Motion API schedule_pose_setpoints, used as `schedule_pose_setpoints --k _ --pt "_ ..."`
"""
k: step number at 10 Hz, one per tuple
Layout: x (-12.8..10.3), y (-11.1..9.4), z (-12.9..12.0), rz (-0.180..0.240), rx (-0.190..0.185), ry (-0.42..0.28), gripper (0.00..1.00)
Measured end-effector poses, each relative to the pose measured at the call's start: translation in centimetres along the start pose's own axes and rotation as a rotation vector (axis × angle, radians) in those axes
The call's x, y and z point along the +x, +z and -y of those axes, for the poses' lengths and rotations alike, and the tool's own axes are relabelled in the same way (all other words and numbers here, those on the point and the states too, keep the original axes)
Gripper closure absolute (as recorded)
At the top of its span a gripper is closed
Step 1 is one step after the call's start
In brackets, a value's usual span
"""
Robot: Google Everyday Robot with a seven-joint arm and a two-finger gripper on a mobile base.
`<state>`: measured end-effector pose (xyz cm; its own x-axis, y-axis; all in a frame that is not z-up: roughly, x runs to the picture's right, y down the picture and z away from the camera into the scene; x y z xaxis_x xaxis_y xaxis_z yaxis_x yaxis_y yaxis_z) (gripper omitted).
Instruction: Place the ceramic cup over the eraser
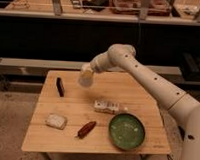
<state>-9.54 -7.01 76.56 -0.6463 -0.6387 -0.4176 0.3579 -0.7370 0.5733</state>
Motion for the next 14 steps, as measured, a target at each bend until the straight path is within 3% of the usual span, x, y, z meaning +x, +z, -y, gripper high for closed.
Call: schedule_pose_setpoints --k 2,4,7,14 --pt "2.8 0.8 2.5 -0.034 0.045 -0.033 1.0" --pt "5.4 1.3 2.3 -0.076 0.036 -0.038 1.0" --pt "8.2 2.6 1.2 -0.128 0.019 0.028 1.0" --pt "9.3 8.8 3.4 -0.1 0.092 0.047 1.0"
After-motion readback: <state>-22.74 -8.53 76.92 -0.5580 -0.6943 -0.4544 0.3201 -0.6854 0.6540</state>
